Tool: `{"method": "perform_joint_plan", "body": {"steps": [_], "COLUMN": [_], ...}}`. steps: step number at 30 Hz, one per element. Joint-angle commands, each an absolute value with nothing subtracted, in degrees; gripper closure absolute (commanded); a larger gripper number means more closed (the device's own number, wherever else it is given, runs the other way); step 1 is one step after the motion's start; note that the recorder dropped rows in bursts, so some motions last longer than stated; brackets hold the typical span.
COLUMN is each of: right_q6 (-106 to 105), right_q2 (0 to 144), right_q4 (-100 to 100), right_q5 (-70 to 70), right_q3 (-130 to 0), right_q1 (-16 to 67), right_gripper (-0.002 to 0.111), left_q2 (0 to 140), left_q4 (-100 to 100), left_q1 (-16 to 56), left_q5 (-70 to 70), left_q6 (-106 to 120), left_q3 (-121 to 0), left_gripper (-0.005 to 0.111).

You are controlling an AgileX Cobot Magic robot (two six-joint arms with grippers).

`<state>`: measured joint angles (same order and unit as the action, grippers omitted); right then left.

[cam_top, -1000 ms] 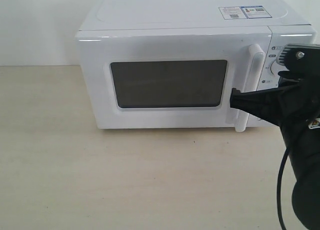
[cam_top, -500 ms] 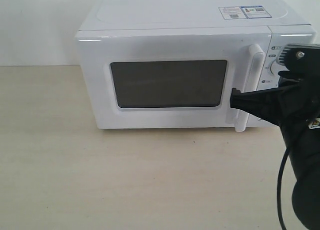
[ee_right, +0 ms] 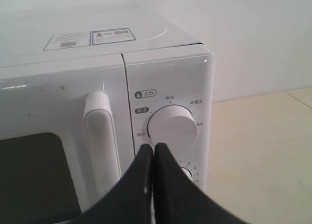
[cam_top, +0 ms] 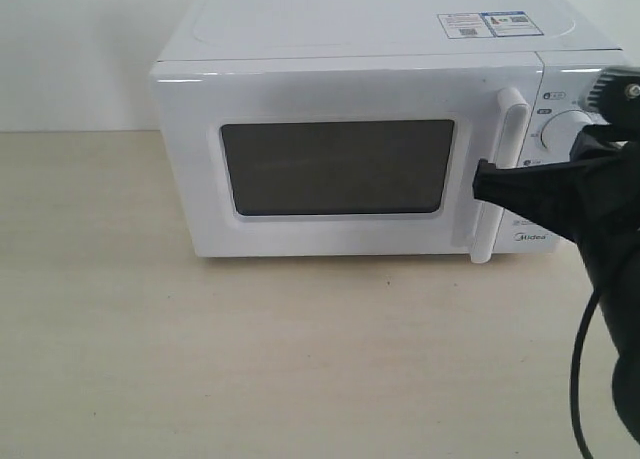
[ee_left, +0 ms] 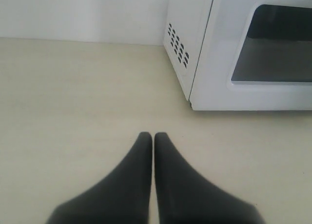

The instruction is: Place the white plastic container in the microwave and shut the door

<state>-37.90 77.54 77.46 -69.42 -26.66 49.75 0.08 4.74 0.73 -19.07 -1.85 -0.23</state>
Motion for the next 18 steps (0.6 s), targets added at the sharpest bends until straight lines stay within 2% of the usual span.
{"method": "perform_joint_plan", "body": {"steps": [1, 9, 18], "right_q6": [-40.61, -41.05, -45.06], "right_q2": [73.67, 63.62, 51.44], "right_q4": [81.98, 76.72, 69.99], "right_q5": [-68.22, -54.19, -27.95], "right_q3": [-26.26, -26.26, -26.26], "right_q1": [49.69, 48.89, 34.27], "right_gripper": [0.108, 0.108, 0.108], "left_q2": [0.00, 0.00, 0.00], "left_q4": [4.66, 4.66, 4.66], "left_q1": [0.58, 0.58, 0.58], "left_q5": [-18.70, -18.70, -18.70], "left_q6": [-1.51, -1.51, -1.51], "left_q3": [0.00, 0.00, 0.00], "left_gripper": [0.103, 0.103, 0.103]}}
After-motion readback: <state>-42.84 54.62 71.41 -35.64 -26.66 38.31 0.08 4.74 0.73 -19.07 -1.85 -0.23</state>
